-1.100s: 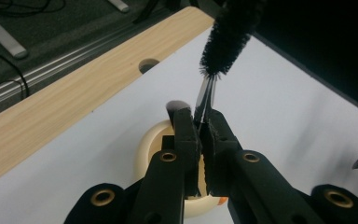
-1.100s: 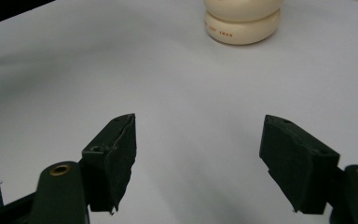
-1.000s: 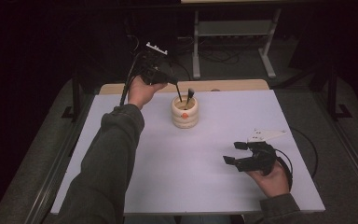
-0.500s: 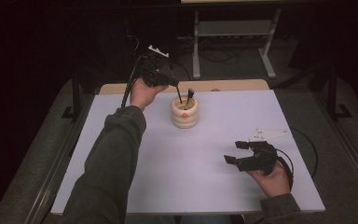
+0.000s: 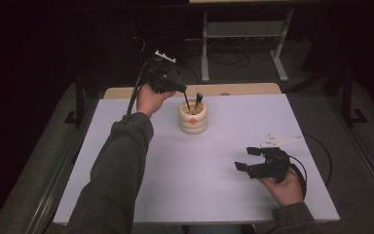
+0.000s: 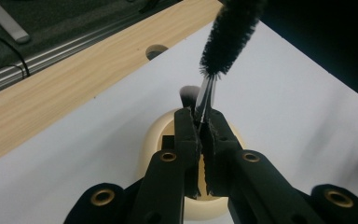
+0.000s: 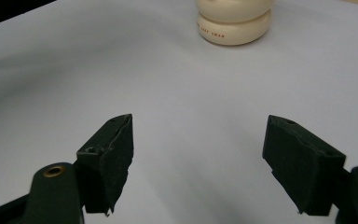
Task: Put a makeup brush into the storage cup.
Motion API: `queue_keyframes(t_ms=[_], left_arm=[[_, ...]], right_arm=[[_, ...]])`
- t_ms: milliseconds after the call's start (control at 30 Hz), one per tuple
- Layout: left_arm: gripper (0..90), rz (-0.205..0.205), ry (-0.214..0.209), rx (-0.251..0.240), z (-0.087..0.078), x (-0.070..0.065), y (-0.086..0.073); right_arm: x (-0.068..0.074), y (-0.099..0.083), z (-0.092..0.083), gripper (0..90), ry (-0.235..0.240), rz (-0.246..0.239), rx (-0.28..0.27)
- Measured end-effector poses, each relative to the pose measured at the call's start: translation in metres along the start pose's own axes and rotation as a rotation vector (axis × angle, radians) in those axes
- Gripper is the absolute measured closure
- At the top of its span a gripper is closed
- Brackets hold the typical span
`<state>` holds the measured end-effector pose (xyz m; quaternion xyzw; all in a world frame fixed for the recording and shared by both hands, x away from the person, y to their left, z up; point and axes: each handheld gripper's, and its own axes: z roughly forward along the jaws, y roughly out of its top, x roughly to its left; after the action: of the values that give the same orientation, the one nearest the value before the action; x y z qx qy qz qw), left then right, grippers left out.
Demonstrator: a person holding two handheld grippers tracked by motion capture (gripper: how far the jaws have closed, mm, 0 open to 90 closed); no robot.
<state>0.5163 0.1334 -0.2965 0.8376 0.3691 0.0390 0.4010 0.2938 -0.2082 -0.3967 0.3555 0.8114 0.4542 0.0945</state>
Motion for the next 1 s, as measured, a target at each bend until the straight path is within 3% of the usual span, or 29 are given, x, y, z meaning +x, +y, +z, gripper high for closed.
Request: queue_keyframes(t_ms=[1000], left_arm=[[85.5,-0.022,-0.005,-0.013,0.011,-0.001,-0.014]], right_arm=[[0.002,0.0,0.002,23.9,0.003,-0.003,0.012]])
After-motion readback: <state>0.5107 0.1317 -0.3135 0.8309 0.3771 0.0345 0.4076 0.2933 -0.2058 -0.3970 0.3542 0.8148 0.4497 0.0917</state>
